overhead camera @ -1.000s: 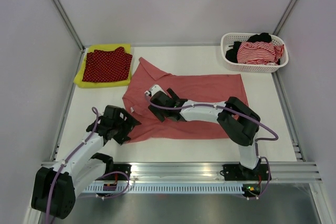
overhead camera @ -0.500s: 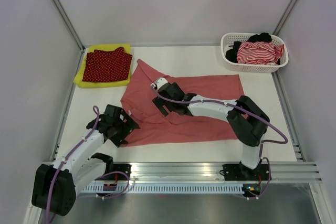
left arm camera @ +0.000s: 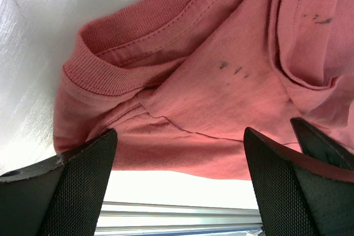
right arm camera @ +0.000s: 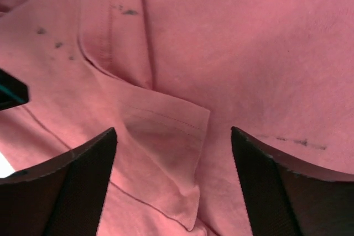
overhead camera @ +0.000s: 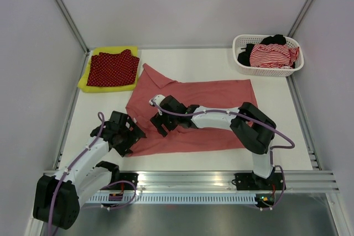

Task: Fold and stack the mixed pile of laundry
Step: Fold the T-shirt at the center of the board.

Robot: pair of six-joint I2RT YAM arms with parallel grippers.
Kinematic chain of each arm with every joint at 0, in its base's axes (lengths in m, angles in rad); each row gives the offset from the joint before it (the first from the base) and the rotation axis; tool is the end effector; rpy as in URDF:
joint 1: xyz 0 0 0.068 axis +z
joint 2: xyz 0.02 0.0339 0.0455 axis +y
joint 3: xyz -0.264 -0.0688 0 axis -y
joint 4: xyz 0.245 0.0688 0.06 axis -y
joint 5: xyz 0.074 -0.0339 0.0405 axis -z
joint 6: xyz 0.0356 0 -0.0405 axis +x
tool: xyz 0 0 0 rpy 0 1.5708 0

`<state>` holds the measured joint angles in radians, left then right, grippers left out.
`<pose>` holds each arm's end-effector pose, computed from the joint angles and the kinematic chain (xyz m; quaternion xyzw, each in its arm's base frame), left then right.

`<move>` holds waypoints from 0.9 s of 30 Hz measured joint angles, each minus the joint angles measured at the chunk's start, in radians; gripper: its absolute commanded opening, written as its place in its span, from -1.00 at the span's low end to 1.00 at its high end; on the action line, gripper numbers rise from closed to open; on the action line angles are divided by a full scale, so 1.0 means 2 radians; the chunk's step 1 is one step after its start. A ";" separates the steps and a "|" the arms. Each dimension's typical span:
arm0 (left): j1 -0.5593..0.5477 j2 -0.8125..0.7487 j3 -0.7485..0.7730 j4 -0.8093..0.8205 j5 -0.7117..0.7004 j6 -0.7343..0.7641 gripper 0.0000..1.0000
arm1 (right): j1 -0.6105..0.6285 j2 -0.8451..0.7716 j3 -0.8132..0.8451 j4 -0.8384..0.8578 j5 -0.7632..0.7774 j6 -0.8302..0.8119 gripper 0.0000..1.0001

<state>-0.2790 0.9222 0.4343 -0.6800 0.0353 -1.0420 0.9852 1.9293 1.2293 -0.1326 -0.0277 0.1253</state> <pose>0.1420 -0.0420 0.1612 -0.3614 0.9105 -0.1364 0.1474 0.2271 0.3442 0.1677 -0.3933 0.8456 0.2011 0.2997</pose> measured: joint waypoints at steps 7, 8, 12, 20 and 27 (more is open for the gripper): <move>0.000 0.001 0.000 0.000 0.000 0.002 0.99 | -0.001 0.010 0.006 -0.001 0.012 0.017 -0.60; 0.000 0.002 0.000 0.000 0.000 0.002 0.99 | -0.001 0.010 0.007 -0.001 0.015 0.019 -0.63; 0.000 0.004 0.001 0.000 0.000 0.002 0.99 | -0.001 0.010 0.009 -0.001 0.032 0.025 -0.94; 0.000 0.010 0.004 -0.001 0.000 0.002 0.99 | -0.001 0.010 0.009 0.002 0.096 0.043 -0.99; 0.000 0.016 0.006 -0.001 0.000 0.003 0.99 | -0.001 0.009 0.009 -0.012 0.168 0.088 -0.59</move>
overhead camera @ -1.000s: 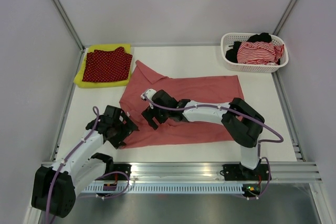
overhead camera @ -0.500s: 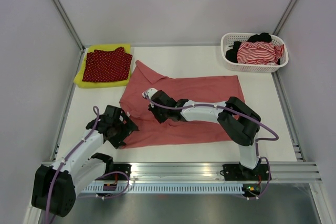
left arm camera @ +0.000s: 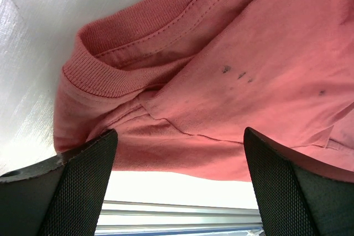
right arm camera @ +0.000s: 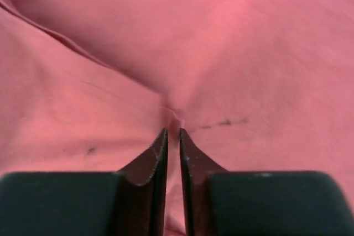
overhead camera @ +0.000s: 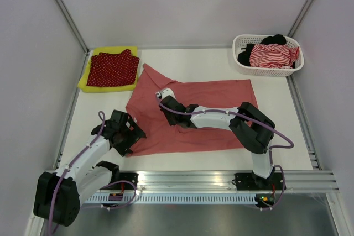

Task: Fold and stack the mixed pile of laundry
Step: Fold the T-shirt at the center of the board.

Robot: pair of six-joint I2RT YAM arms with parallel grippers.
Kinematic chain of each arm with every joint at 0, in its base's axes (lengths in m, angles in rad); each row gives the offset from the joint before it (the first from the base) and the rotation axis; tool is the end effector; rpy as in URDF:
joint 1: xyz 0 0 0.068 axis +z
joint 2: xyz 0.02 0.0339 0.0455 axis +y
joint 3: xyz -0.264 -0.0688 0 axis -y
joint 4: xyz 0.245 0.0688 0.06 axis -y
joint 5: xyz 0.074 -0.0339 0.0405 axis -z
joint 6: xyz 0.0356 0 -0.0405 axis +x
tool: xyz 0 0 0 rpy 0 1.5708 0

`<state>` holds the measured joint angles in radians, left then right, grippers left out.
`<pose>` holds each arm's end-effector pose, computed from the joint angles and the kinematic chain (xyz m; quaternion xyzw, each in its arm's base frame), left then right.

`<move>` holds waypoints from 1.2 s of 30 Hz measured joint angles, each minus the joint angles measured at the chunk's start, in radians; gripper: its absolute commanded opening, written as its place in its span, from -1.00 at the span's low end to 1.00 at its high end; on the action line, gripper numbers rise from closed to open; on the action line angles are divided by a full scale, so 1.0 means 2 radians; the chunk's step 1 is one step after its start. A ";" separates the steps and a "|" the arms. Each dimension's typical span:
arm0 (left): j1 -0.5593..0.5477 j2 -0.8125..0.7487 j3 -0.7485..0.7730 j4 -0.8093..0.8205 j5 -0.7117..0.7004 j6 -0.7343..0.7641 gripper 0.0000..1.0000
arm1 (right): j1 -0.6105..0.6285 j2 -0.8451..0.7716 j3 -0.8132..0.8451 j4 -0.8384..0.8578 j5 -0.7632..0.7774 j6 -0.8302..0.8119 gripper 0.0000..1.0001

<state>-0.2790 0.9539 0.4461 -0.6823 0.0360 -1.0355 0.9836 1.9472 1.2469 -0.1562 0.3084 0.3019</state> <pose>0.1450 -0.0429 0.1604 -0.3594 0.9136 -0.1296 0.1390 0.2382 0.3385 0.1655 -0.2589 0.8905 0.0919 0.3628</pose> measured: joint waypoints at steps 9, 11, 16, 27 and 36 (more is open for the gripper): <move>0.000 0.004 0.002 -0.001 0.001 0.002 0.99 | -0.004 -0.005 0.000 -0.050 0.090 0.056 -0.04; 0.000 0.004 0.002 -0.001 0.001 0.002 0.99 | -0.006 -0.009 0.001 -0.052 0.093 0.060 -0.03; 0.000 0.004 0.002 -0.001 0.001 0.002 0.99 | -0.013 -0.026 -0.001 -0.032 0.051 0.060 -0.06; 0.000 0.004 0.002 -0.002 0.001 0.002 0.99 | -0.024 0.000 0.002 -0.021 0.001 0.062 -0.28; 0.000 0.004 0.003 -0.002 0.001 0.002 0.99 | -0.028 0.013 0.002 -0.019 -0.024 0.070 -0.99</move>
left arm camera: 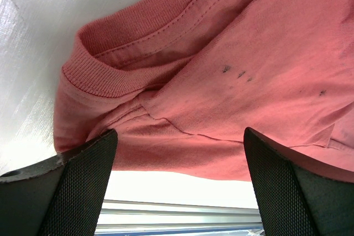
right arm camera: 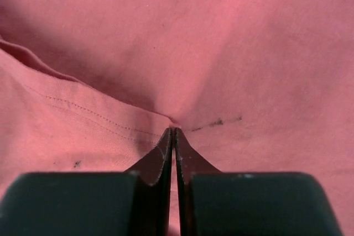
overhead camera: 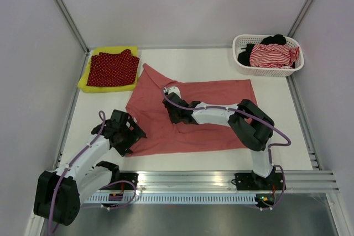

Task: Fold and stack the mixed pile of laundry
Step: Fold the T-shirt at the center of the board.

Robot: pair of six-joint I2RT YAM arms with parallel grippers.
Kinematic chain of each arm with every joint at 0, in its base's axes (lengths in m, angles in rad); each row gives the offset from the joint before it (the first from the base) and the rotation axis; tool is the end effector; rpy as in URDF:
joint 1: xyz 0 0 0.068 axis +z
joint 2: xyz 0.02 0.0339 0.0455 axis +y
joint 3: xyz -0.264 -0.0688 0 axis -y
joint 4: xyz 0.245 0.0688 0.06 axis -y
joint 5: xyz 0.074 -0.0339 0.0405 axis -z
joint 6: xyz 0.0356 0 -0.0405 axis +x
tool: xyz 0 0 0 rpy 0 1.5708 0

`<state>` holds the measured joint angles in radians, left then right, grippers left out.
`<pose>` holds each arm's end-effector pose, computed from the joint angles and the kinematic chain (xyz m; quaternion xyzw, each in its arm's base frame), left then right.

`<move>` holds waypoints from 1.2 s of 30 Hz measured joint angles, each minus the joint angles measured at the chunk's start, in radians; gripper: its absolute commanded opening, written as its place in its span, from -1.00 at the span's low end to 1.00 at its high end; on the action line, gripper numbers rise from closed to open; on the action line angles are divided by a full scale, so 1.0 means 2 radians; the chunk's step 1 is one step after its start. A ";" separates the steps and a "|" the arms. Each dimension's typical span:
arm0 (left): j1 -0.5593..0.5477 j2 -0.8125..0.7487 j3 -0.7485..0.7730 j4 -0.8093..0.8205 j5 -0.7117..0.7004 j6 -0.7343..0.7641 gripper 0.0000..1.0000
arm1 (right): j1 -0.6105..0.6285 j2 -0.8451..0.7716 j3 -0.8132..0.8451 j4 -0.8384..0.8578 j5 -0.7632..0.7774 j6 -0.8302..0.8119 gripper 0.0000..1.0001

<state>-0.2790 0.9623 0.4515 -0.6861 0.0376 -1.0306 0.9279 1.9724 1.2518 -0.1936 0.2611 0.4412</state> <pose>0.1459 -0.0432 0.1607 -0.3573 0.9151 -0.1278 0.1361 0.2550 0.3251 0.1541 -0.1854 0.9210 0.1067 0.3256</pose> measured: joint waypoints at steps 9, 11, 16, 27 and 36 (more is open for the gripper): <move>0.000 0.000 0.000 0.000 0.000 0.000 0.99 | -0.001 -0.002 -0.002 -0.004 0.035 0.024 -0.99; 0.000 -0.001 0.000 0.000 0.000 0.000 0.99 | -0.003 -0.005 -0.002 -0.016 0.053 0.035 -0.99; 0.000 -0.002 0.000 -0.002 0.003 0.000 0.99 | -0.006 -0.024 -0.018 -0.029 0.069 0.057 -0.69; 0.000 -0.028 0.035 -0.049 0.008 0.019 0.99 | -0.023 -0.085 -0.039 -0.034 0.085 0.055 0.96; -0.008 0.103 0.295 -0.037 -0.020 0.095 0.99 | -0.166 -0.263 -0.099 -0.010 0.095 0.051 0.96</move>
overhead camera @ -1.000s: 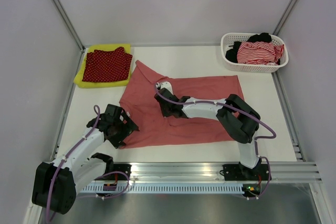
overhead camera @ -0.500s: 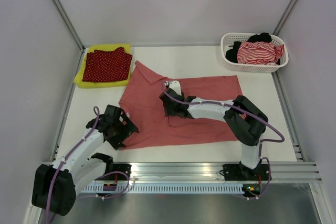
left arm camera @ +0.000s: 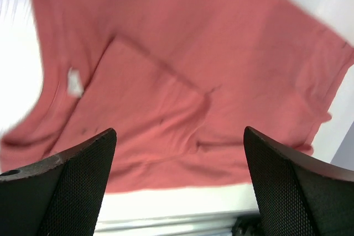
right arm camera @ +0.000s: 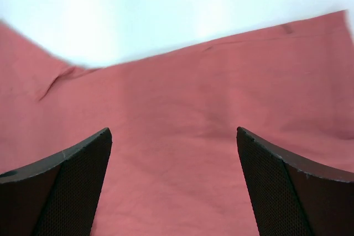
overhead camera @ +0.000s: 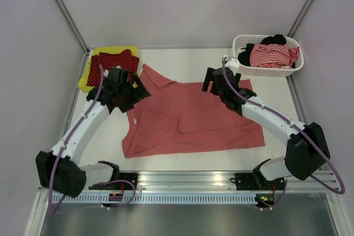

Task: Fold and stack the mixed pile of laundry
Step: Fold the T-shirt at the center of the board.

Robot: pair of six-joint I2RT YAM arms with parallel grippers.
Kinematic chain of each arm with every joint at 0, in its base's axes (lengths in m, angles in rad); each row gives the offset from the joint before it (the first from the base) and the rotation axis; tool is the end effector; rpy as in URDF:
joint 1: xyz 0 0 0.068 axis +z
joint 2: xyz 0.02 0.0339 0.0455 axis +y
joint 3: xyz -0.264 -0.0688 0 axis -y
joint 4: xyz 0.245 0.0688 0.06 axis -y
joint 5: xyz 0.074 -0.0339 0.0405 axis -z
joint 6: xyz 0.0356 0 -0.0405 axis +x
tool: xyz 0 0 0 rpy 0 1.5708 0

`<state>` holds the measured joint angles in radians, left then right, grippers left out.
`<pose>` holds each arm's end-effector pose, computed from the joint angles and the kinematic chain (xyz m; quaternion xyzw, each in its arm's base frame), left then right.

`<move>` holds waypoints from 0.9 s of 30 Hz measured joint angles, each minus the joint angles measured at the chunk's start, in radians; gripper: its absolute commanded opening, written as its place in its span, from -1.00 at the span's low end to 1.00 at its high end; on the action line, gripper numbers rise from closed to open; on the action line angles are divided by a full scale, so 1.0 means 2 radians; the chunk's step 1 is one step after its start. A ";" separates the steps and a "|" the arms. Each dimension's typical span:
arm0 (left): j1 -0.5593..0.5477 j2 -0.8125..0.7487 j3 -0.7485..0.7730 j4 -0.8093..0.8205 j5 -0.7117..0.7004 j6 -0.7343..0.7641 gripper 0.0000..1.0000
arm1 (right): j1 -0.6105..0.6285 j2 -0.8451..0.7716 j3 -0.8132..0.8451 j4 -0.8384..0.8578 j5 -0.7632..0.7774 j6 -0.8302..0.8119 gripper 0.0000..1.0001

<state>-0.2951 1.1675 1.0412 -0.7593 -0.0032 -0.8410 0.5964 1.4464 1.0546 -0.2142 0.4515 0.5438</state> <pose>0.2262 -0.0686 0.3001 -0.2544 0.9069 -0.1795 0.2840 0.2766 0.1690 0.2770 0.0811 0.8658 0.0771 0.4876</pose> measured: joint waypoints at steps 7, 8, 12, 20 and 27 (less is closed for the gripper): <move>-0.004 0.280 0.292 0.015 -0.069 0.099 0.99 | -0.070 -0.012 -0.023 0.001 -0.017 -0.010 0.96; -0.004 0.320 0.334 0.018 -0.078 0.112 0.99 | -0.076 -0.011 -0.025 0.000 -0.020 -0.010 0.96; 0.002 0.464 0.501 0.016 -0.105 0.159 0.99 | -0.096 0.003 -0.025 -0.003 -0.035 -0.010 0.96; 0.033 0.651 0.662 0.040 -0.088 0.203 0.99 | -0.121 0.013 -0.026 -0.010 -0.046 -0.015 0.96; 0.050 0.691 0.662 0.055 -0.089 0.231 0.81 | -0.132 0.016 -0.026 -0.010 -0.048 -0.018 0.96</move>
<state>-0.1944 2.5504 2.3653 -0.6487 -0.1818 -0.3794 0.3321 1.4784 1.0035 -0.2337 0.3550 0.5072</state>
